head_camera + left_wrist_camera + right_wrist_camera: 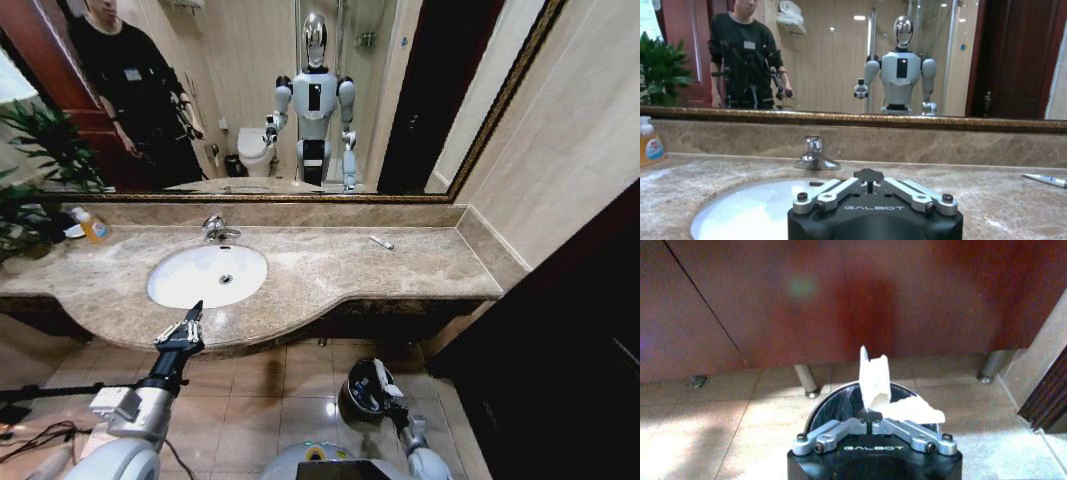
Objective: Pick up the trash from the sink and place it in the trash bin.
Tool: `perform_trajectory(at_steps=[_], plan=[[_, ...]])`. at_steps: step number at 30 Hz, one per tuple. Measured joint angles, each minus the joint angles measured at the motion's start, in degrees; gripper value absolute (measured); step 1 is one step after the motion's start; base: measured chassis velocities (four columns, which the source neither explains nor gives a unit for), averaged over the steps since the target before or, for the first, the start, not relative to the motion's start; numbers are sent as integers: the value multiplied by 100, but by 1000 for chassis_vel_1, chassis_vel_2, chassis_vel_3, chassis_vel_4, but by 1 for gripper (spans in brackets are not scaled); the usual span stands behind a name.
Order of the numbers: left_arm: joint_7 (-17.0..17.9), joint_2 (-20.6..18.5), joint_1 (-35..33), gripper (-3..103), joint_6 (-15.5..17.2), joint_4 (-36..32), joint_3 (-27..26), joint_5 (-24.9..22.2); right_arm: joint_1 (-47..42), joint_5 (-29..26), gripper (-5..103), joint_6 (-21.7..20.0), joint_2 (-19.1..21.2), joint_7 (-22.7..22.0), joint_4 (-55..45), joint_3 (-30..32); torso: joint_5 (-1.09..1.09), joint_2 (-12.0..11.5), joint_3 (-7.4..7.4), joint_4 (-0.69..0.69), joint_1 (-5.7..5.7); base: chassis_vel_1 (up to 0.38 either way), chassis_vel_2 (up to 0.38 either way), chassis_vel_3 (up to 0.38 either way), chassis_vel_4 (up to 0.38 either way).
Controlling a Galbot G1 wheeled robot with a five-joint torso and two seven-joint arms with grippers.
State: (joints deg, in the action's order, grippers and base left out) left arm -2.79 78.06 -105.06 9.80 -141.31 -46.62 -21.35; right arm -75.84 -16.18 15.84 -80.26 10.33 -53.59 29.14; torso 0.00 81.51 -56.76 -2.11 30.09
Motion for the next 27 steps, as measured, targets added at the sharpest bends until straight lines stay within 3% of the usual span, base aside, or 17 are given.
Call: perform_trajectory(at_steps=[12, 21, 24, 25, 27], plan=[[0, 0, 0, 0, 0, 0, 0, 0, 102, 115, -3, 104, -82, -24, 213, -11, 0, 0, 0, 0, -1, 0, 0, 0, 0], [0, 0, 0, 0, 0, 0, 0, 0, 84, 175, 35, 219, -112, -98, 205, -25, 0, 0, 0, 0, -1, 0, 0, 0, 0], [0, 0, 0, 0, 0, 0, 0, 0, 71, 175, 40, 221, -101, -117, 168, -25, 0, 0, 0, 0, -1, 0, 0, 0, 0], [0, 0, 0, 0, 0, 0, 0, 0, 62, 175, 51, 222, -95, -127, 140, -25, 0, 0, 0, 0, -1, 0, 0, 0, 0], [0, 0, 0, 0, 0, 0, 0, 0, 52, 175, 51, 222, -90, -139, 113, -24, 0, 0, 0, 0, -1, 0, 0, 0, 0]])
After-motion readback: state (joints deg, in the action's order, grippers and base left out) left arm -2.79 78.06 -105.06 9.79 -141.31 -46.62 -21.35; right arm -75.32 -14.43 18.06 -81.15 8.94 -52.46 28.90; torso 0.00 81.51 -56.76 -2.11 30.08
